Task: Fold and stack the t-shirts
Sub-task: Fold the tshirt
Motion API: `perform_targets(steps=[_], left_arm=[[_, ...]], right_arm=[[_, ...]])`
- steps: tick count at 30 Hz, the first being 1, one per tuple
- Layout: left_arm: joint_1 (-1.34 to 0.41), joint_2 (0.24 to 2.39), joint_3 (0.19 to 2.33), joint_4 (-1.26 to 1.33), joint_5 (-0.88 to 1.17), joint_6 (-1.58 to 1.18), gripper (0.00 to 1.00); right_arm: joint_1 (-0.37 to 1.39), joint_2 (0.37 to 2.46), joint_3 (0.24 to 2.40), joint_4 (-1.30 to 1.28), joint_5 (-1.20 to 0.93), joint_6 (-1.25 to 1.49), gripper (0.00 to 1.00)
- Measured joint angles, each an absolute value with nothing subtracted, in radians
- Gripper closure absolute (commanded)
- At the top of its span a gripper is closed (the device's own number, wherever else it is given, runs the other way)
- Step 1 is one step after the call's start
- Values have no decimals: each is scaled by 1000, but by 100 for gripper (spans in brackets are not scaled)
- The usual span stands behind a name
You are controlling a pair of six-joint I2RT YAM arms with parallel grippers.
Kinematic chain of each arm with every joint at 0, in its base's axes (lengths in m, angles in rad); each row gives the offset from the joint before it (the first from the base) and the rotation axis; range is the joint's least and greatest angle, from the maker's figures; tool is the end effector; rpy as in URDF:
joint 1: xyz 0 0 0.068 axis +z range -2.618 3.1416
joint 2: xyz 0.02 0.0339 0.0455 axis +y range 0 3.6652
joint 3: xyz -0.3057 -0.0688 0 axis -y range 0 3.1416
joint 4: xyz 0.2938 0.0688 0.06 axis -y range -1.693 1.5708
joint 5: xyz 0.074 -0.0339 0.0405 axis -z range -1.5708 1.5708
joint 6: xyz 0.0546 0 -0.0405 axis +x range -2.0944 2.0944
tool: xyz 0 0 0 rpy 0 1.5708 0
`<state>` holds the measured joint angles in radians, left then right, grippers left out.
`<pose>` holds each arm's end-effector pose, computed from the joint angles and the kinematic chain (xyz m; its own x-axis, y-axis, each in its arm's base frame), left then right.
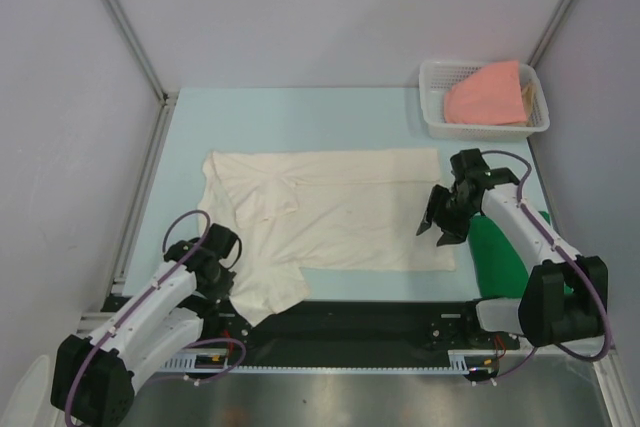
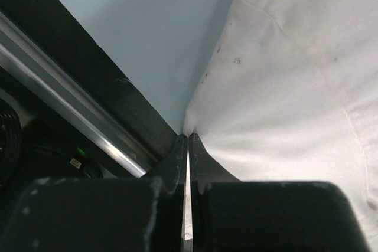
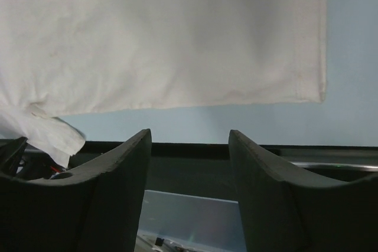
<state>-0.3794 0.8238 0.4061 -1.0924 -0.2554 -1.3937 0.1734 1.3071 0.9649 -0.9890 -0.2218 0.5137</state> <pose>0.1100 -0.0290 0.1469 -0.5021 -0.8252 -0.2589 -0.8521 0.5232 -0.0153 0.2613 0.0580 0.2429 -0.9413 0.3218 -0.1017 0.2788 0.9114 0.3027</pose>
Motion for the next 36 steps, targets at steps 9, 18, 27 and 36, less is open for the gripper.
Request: perform_targets(steps=[9, 18, 27, 36], left_arm=[[-380, 824, 414, -1077, -268, -1344, 100], [-380, 823, 484, -976, -332, -1290, 100], [-380, 819, 485, -943, -336, -1262, 100], [-380, 850, 487, -908, -336, -1237, 100]], right_arm=[[-46, 1221, 735, -962, -208, 559, 59], [-132, 1221, 656, -884, -202, 581, 60], [-165, 1222, 647, -841, -191, 605, 71], [-166, 1223, 619, -840, -175, 638, 68]])
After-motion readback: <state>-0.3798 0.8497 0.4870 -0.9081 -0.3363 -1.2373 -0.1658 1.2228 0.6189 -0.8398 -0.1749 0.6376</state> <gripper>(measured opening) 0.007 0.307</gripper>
